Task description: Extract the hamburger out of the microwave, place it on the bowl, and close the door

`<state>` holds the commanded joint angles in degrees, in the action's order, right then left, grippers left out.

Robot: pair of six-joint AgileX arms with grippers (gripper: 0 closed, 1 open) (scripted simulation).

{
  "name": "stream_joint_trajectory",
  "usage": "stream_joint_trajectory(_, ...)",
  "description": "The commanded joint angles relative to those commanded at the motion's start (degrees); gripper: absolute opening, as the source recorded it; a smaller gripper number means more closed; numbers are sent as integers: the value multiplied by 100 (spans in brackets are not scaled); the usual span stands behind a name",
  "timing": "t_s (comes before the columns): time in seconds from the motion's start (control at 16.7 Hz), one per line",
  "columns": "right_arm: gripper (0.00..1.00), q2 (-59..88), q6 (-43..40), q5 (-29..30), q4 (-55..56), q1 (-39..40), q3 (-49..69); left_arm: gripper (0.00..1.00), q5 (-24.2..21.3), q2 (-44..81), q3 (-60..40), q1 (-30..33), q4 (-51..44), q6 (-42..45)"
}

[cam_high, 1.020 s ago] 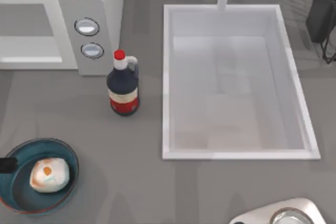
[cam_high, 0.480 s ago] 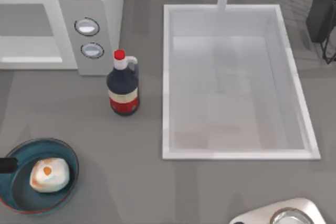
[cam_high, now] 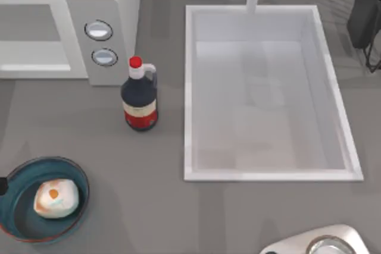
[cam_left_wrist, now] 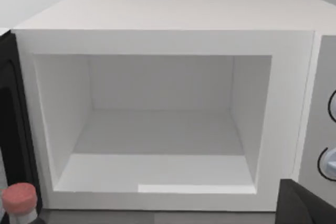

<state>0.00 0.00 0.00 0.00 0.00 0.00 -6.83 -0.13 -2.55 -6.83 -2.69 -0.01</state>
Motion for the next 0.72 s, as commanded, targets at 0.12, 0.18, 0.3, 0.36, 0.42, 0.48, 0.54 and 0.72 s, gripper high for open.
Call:
stream_joint_trajectory(0.12, 100, 0, 0, 0, 0, 0, 0, 0, -506, -9, -160, -505, -169, 0)
stream_joint_trajectory(0.18, 100, 0, 0, 0, 0, 0, 0, 0, -714, -13, -231, -714, -245, 0)
stream_joint_trajectory(0.3, 100, 0, 0, 0, 0, 0, 0, 0, -1026, -20, -342, -1026, -361, 0)
stream_joint_trajectory(0.36, 100, 0, 0, 0, 0, 0, 0, 0, -1112, -21, -373, -1112, -395, 0)
stream_joint_trajectory(0.42, 100, 0, 0, 0, 0, 0, 0, 0, -1137, -22, -383, -1137, -405, 0)
stream_joint_trajectory(0.48, 100, 0, 0, 0, 0, 0, 0, 0, -1137, -22, -383, -1137, -405, 0)
stream_joint_trajectory(0.54, 100, 0, 0, 0, 0, 0, 0, 0, -1137, -22, -383, -1137, -405, 0)
stream_joint_trajectory(0.72, 100, 0, 0, 0, 0, 0, 0, 0, -1120, 73, -347, -1118, -291, 6)
